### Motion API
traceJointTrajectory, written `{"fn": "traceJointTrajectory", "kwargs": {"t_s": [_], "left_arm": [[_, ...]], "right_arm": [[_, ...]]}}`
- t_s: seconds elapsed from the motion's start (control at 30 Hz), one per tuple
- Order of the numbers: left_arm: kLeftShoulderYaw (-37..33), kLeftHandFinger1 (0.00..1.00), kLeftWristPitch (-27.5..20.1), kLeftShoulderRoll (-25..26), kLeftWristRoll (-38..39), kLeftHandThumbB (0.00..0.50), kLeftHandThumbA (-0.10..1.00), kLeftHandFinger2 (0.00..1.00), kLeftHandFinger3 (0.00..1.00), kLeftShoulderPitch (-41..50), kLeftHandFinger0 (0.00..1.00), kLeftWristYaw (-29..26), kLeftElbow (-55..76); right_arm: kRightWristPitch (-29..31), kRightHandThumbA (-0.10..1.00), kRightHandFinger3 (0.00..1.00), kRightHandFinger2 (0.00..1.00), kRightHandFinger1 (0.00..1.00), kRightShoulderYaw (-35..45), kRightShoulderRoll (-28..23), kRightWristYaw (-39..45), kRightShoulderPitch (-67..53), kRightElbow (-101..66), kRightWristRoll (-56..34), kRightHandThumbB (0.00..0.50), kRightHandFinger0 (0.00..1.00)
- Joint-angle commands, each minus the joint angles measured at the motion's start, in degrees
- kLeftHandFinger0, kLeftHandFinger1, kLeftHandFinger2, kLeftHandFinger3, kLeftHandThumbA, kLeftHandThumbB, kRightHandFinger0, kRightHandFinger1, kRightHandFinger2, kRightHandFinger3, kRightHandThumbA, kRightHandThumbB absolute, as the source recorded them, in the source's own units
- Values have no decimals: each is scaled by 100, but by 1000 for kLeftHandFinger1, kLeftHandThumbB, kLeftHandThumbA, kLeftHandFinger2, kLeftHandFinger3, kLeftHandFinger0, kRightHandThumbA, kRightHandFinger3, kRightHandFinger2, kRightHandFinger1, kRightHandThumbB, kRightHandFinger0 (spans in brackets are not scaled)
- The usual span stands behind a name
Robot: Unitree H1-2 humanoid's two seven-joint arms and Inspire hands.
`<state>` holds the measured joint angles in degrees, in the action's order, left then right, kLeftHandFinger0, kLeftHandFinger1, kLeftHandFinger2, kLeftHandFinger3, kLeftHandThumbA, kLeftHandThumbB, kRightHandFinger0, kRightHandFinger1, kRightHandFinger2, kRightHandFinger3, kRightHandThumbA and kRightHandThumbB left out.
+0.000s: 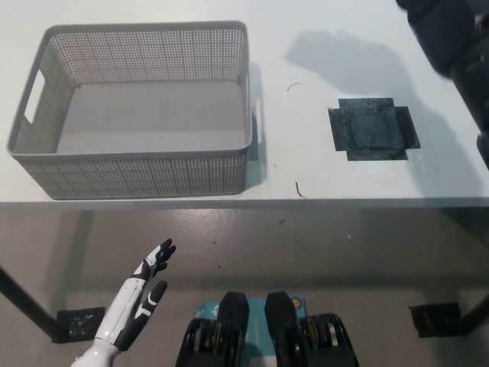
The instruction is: Use the right hand to pick up a small rectangular container and put it into a bigger container on the left side
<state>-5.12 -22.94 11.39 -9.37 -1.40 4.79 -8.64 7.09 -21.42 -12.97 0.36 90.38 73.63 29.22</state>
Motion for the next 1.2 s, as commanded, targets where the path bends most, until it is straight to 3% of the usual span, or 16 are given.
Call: {"fn": "traceJointTrajectory", "kwargs": {"t_s": [0.0, 0.13, 0.27, 0.37, 0.5, 0.63, 0.77, 0.87, 0.93, 0.97, 1.0, 1.03, 1.07, 1.1, 1.13, 1.17], "left_arm": [[-36, 1000, -207, 32, -18, 250, 1000, 1000, 1000, 72, 1000, 22, 142], [-77, 1000, -151, 25, -42, 257, 1000, 1000, 1000, 52, 1000, 23, 123], [-87, 1000, -103, 37, -47, 264, 1000, 1000, 1000, 16, 1000, 17, 122], [-112, 1000, -101, 49, -40, 264, 1000, 1000, 1000, 49, 1000, 46, 139], [-159, 1000, -45, 24, -18, 257, 1000, 1000, 1000, -31, 1000, 89, 136], [-140, 1000, -42, 73, -3, 256, 1000, 1000, 1000, -25, 1000, 112, 158], [-136, 1000, -36, 74, -17, 251, 1000, 1000, 1000, -29, 1000, 123, 168], [-150, 1000, -6, 92, -55, 247, 1000, 1000, 1000, -94, 1000, 168, 165], [-148, 1000, 30, 104, -43, 246, 1000, 1000, 1000, -99, 1000, 193, 201], [-146, 1000, 3, 113, -46, 248, 1000, 1000, 1000, -107, 1000, 192, 186], [-145, 1000, -4, 125, -45, 248, 1000, 1000, 1000, -116, 1000, 198, 182], [-144, 1000, -10, 140, -31, 243, 1000, 1000, 1000, -124, 1000, 211, 184], [-139, 1000, -49, 145, -16, 246, 1000, 1000, 1000, -132, 1000, 207, 166], [-138, 1000, -61, 147, -15, 247, 1000, 1000, 1000, -144, 1000, 204, 155], [-139, 1000, -46, 147, -4, 250, 1000, 1000, 1000, -160, 1000, 212, 157], [-138, 1000, -24, 145, 8, 252, 1000, 1000, 1000, -159, 1000, 218, 171]], "right_arm": [[373, -100, 1000, 892, 496, 130, 151, -150, 714, -374, -175, 190, 7], [349, -100, 997, 874, 501, 57, 453, -231, 854, -190, -105, 216, 8], [307, -100, 934, 838, 451, 18, 852, -205, 961, 55, -106, 191, 0], [355, -100, 733, 716, 314, 60, 1131, -245, 956, 235, -172, 206, 0], [204, -100, 832, 770, 356, 36, 1469, -384, 1048, 466, -141, 222, 0], [157, -100, 693, 634, 259, 81, 1796, -383, 1053, 633, -204, 218, 0], [-179, -100, 712, 678, 289, -22, 2142, -394, 983, 771, -109, 255, 0], [-298, -100, 746, 729, 344, -195, 2221, -336, 897, 830, 31, 237, 9], [-482, -100, 716, 676, 399, -343, 2253, -85, 866, 869, 105, 228, 83], [-574, -100, 812, 701, 474, -401, 2269, 137, 850, 891, 109, 216, 189], [-630, -100, 932, 714, 517, -390, 2270, 305, 837, 903, 60, 245, 244], [-691, 46, 1000, 888, 789, -383, 2271, 456, 814, 913, 1, 261, 534], [-750, 290, 1000, 1000, 1000, -450, 2279, 560, 769, 930, 36, 333, 886], [-750, 389, 1000, 1000, 1000, -495, 2267, 630, 749, 935, 63, 354, 1000], [-735, 523, 1000, 1000, 1000, -550, 2236, 735, 724, 939, 85, 415, 1000], [-742, 550, 1000, 1000, 1000, -563, 2222, 792, 706, 942, 75, 428, 1000]]}}
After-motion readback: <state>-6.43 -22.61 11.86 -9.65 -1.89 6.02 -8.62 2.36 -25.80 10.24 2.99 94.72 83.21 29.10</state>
